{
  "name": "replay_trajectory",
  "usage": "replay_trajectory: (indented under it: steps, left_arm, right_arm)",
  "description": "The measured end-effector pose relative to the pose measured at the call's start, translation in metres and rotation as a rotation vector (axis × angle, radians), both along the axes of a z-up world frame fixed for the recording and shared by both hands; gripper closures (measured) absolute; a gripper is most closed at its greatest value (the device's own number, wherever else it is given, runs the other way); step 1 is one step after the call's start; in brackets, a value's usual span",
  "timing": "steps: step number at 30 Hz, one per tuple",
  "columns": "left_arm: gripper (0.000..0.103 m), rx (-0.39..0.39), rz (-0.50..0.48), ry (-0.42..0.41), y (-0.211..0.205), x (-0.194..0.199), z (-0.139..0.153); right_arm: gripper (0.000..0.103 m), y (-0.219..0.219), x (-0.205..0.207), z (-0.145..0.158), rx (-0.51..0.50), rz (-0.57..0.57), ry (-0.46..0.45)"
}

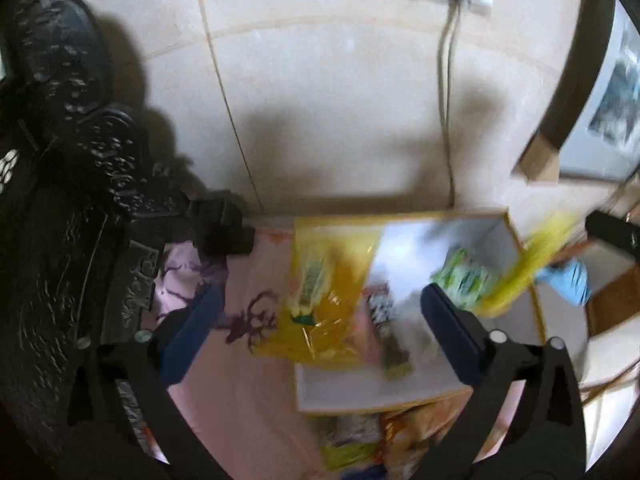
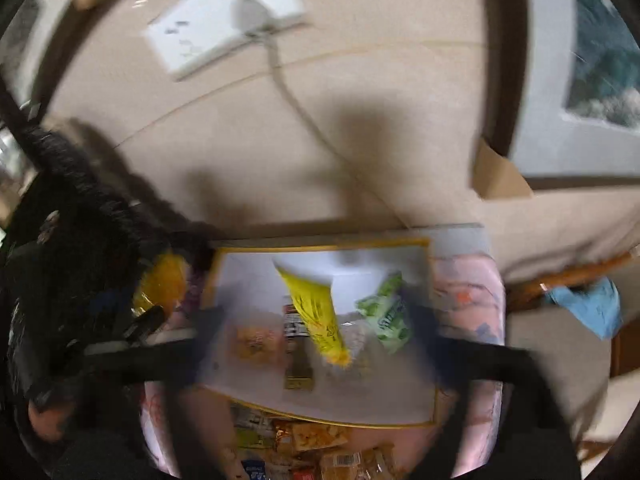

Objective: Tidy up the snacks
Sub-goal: 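Grasp a clear rice-cracker bar with the left gripper while the right grasps a biscuit packet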

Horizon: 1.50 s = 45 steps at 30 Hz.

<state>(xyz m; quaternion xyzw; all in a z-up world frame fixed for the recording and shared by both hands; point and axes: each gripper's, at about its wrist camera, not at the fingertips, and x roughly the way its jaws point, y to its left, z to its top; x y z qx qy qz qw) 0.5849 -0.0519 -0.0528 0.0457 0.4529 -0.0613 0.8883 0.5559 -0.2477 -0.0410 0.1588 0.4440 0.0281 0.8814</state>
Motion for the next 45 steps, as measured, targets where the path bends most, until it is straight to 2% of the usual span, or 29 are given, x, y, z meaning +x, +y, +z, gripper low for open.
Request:
replay_trajectory:
  steps: [3,6,10,12,14,16,19,22,25,28,31,33,34,35,36,37,38,39,40,41,42,43,45]
  left_arm:
    - [0.002,0.047,-0.011,-0.005,-0.003,-0.009,0.003]
    - [0.002,0.088,-0.032,-0.005,-0.004,-0.02,0.005]
    - [0.002,0.151,-0.041,-0.035,0.007,-0.045,0.005]
    - [0.002,0.199,-0.002,-0.065,0.026,-0.075,-0.008]
    - [0.002,0.225,0.034,-0.078,0.049,-0.114,-0.035]
    - [0.002,0.247,0.023,-0.053,0.063,-0.144,-0.066]
    - [0.002,0.273,-0.021,-0.029,0.077,-0.199,-0.115]
    - [0.002,0.25,-0.055,0.021,0.081,-0.238,-0.156]
    - [0.002,0.31,-0.089,0.039,0.077,-0.249,-0.189]
    - [0.002,0.377,-0.167,0.037,0.066,-0.25,-0.21]
    - [0.002,0.403,-0.179,0.091,0.06,-0.243,-0.233]
    - [0.002,0.394,-0.167,0.107,0.057,-0.24,-0.243]
    - [0.002,0.357,-0.161,0.054,0.057,-0.241,-0.24]
    - [0.003,0.337,-0.167,0.062,0.056,-0.24,-0.245]
    - [0.006,0.323,-0.151,0.058,0.056,-0.24,-0.245]
    - [0.015,0.284,-0.13,0.069,0.058,-0.239,-0.245]
    - [0.025,0.182,-0.103,0.112,0.063,-0.236,-0.243]
    - [0.054,0.103,-0.101,0.14,0.065,-0.236,-0.243]
    - [0.061,0.022,-0.095,0.171,0.069,-0.235,-0.243]
    - [0.062,0.002,-0.079,0.175,0.07,-0.235,-0.243]
    - [0.065,0.018,-0.087,0.173,0.068,-0.236,-0.243]
    - [0.074,0.025,-0.103,0.176,0.064,-0.236,-0.243]
    - [0.074,0.057,-0.103,0.197,0.056,-0.239,-0.241]
  right_arm:
    - [0.001,-0.002,-0.007,-0.004,0.053,0.012,0.014]
    - [0.001,-0.006,-0.016,-0.006,0.038,0.006,0.048]
    - [0.001,-0.007,-0.041,-0.003,-0.057,0.001,0.063]
    - [0.001,-0.006,-0.062,-0.011,-0.111,0.005,0.067]
    - [0.001,-0.001,-0.096,-0.036,-0.185,0.054,0.082]
    - [0.001,0.009,-0.127,-0.079,-0.267,0.151,0.113]
    - [0.001,0.007,-0.168,-0.127,-0.303,0.115,0.007]
    - [0.001,0.0,-0.187,-0.193,-0.299,0.098,0.139]
    - [0.001,-0.003,-0.191,-0.247,-0.337,0.118,0.25]
    - [0.001,0.002,-0.187,-0.262,-0.237,0.147,0.246]
    - [0.001,0.011,-0.175,-0.271,-0.318,0.148,0.206]
    - [0.001,0.012,-0.171,-0.278,-0.314,0.128,0.209]
    - [0.001,0.011,-0.171,-0.28,-0.299,0.117,0.21]
    - [0.001,0.012,-0.172,-0.282,-0.285,0.091,0.2]
    - [0.001,0.013,-0.174,-0.282,-0.288,0.076,0.191]
    - [0.002,0.013,-0.177,-0.283,-0.286,0.062,0.187]
    - [0.005,0.013,-0.181,-0.283,-0.281,0.033,0.187]
    - [0.016,0.015,-0.186,-0.281,-0.285,0.017,0.181]
    - [0.038,0.019,-0.19,-0.277,-0.286,0.02,0.165]
    - [0.046,0.024,-0.195,-0.274,-0.29,0.023,0.155]
    - [0.052,0.029,-0.2,-0.272,-0.31,0.013,0.157]
    - [0.055,0.033,-0.206,-0.271,-0.33,-0.001,0.163]
    - [0.057,0.035,-0.218,-0.271,-0.316,-0.036,0.165]
